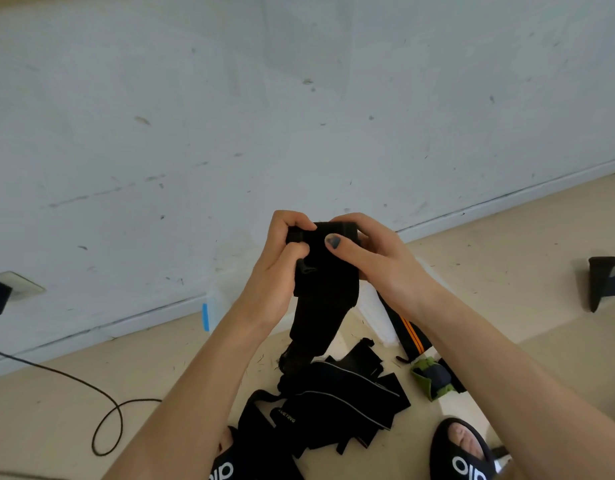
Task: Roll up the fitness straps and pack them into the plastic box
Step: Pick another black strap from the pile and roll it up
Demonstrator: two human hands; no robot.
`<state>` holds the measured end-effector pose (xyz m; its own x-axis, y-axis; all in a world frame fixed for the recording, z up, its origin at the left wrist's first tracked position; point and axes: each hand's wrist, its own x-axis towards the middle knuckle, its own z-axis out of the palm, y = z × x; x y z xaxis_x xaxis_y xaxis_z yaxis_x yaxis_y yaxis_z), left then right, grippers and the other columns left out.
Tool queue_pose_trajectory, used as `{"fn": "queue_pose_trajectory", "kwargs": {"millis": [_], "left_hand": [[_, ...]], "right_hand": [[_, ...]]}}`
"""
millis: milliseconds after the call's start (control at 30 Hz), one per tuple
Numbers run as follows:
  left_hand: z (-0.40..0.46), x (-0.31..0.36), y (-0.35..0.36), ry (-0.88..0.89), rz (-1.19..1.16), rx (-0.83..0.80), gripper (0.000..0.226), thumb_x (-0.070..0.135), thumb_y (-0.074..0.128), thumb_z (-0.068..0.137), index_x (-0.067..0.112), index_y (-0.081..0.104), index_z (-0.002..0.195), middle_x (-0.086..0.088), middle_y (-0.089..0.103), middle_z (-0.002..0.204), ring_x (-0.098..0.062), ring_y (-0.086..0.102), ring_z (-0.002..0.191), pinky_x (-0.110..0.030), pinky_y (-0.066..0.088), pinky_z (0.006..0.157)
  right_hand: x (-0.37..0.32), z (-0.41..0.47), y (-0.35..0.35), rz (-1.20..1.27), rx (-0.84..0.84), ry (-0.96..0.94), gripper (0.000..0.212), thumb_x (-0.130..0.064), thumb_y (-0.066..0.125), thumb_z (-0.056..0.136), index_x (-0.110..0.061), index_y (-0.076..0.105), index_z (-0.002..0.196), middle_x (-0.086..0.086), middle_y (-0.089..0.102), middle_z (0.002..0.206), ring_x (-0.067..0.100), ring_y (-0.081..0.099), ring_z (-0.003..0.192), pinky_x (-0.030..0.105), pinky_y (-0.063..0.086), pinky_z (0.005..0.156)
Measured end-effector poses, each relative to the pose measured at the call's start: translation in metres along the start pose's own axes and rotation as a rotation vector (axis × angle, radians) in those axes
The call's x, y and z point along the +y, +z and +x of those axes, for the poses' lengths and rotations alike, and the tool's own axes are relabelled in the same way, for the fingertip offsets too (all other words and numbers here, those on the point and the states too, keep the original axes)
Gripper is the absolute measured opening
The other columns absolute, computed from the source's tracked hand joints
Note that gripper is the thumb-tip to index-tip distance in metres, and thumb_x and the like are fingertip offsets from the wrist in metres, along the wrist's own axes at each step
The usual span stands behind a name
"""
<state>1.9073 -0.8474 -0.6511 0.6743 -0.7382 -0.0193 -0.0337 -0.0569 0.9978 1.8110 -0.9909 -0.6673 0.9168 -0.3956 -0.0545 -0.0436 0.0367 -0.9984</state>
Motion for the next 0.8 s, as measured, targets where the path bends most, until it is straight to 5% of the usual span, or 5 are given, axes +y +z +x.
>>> {"fn": "queue_pose_trajectory", "kwargs": {"millis": [167,400,533,667,800], "left_hand": [[0.001,-0.005,-0.003,-0.047,0.062,-0.004,0.016,0.032,0.036,0.111,0.036,0.05,0.117,0.015,0.066,0.1,-0.001,0.065,0.093,-0.021,0.055,0.079],[-0.003,0.0,0.007,-0.042,0.019,-0.022,0.02,0.012,0.037,0.108,0.027,0.046,0.118,0.002,0.06,0.1,0.002,0.063,0.081,-0.015,0.052,0.069],[-0.002,-0.003,0.011,-0.12,-0.074,-0.029,0.018,0.016,0.036,0.109,0.027,0.045,0.121,0.0,0.061,0.101,0.002,0.066,0.077,-0.016,0.051,0.063],[0.001,-0.004,0.007,-0.124,-0.009,0.022,0.017,0.016,0.038,0.108,0.027,0.047,0.116,0.003,0.06,0.096,0.003,0.064,0.074,-0.016,0.05,0.062],[0.01,0.0,-0.002,-0.074,-0.042,0.151,0.021,0.009,0.038,0.104,0.027,0.047,0.109,0.002,0.054,0.099,0.0,0.06,0.077,-0.018,0.048,0.063]], "right_hand": [[-0.001,-0.003,-0.002,-0.012,-0.021,-0.046,0.022,-0.009,0.065,0.1,-0.014,0.065,0.122,0.016,0.07,0.11,0.032,0.071,0.106,0.049,0.06,0.096],[0.004,0.0,0.008,-0.015,0.03,0.098,0.037,-0.05,0.063,0.096,-0.026,0.059,0.123,0.002,0.069,0.115,0.013,0.071,0.105,0.038,0.058,0.094],[0.004,-0.003,0.016,-0.033,0.113,0.126,0.026,-0.043,0.056,0.104,-0.022,0.055,0.119,0.0,0.068,0.106,0.008,0.069,0.093,0.025,0.055,0.079],[0.0,-0.001,0.015,-0.025,0.047,0.203,0.031,-0.041,0.046,0.108,-0.026,0.051,0.135,-0.001,0.065,0.118,0.011,0.067,0.107,0.029,0.056,0.092],[-0.019,0.022,0.0,0.166,0.319,0.179,0.036,-0.032,0.031,0.112,-0.024,0.043,0.145,0.009,0.062,0.128,0.022,0.068,0.104,0.035,0.056,0.092]]}}
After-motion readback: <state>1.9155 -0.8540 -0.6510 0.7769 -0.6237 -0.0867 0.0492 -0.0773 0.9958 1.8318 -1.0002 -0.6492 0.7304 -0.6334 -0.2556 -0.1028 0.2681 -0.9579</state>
